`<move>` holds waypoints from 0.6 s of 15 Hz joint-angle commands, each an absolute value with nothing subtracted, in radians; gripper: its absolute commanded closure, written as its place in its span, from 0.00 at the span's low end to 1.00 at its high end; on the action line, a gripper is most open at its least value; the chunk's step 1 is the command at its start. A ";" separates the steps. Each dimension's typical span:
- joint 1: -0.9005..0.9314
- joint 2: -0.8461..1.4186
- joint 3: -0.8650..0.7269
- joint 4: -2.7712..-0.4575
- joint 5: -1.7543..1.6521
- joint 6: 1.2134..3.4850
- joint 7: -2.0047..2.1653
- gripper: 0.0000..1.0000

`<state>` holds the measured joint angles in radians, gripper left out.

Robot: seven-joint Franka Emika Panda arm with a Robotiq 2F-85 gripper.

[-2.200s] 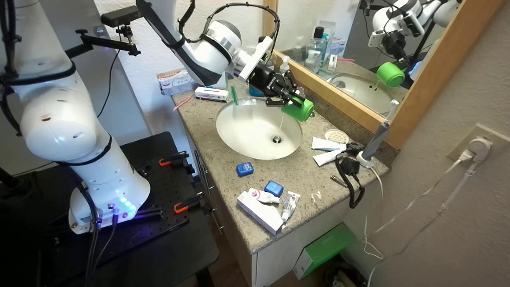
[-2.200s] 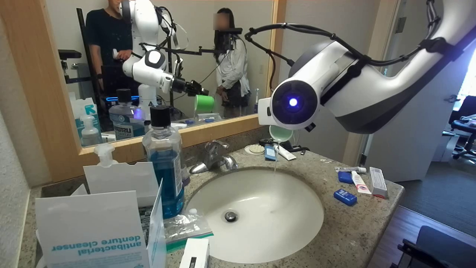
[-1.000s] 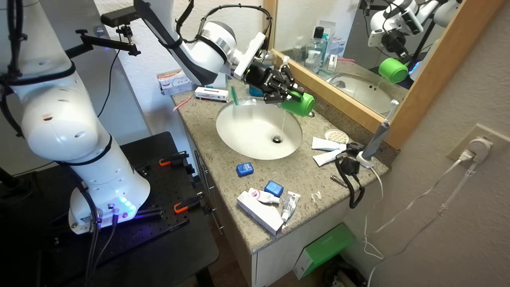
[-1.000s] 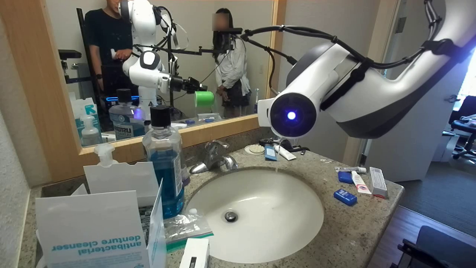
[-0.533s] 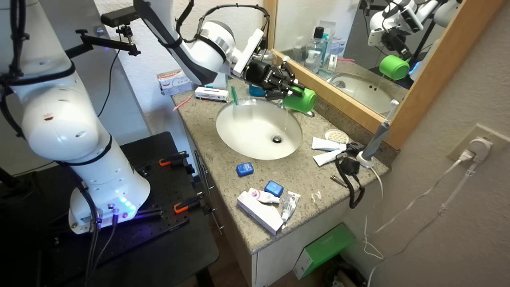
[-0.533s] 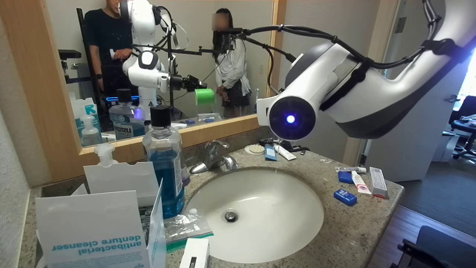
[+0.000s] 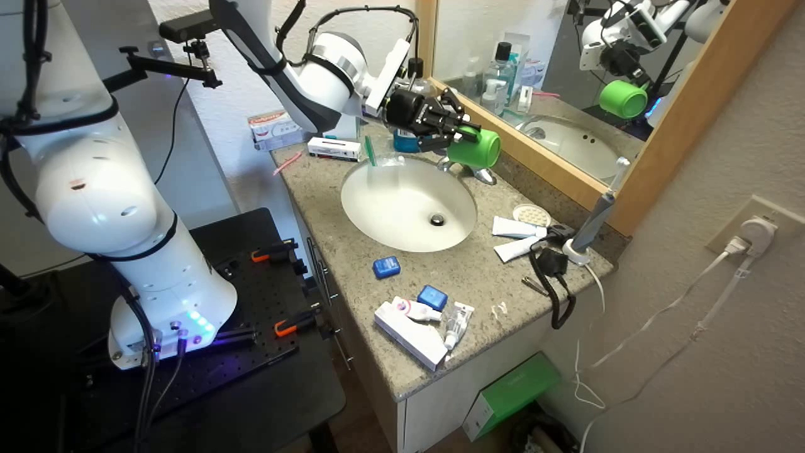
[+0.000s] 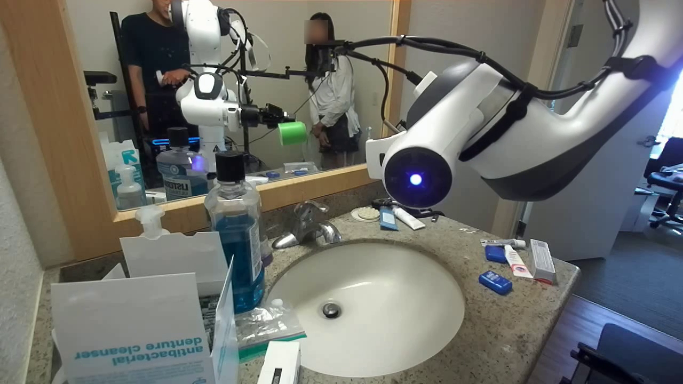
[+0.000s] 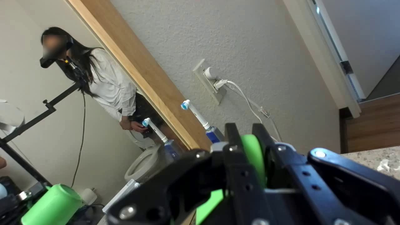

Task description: Pour the contents of the green mug cup into the sink

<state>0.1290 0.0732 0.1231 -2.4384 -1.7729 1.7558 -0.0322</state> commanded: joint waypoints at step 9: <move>0.123 0.043 0.124 -2.458 -1.750 1.772 -0.044 0.92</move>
<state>0.1369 0.0733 0.1256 -2.4521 -1.7785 1.7358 -0.0322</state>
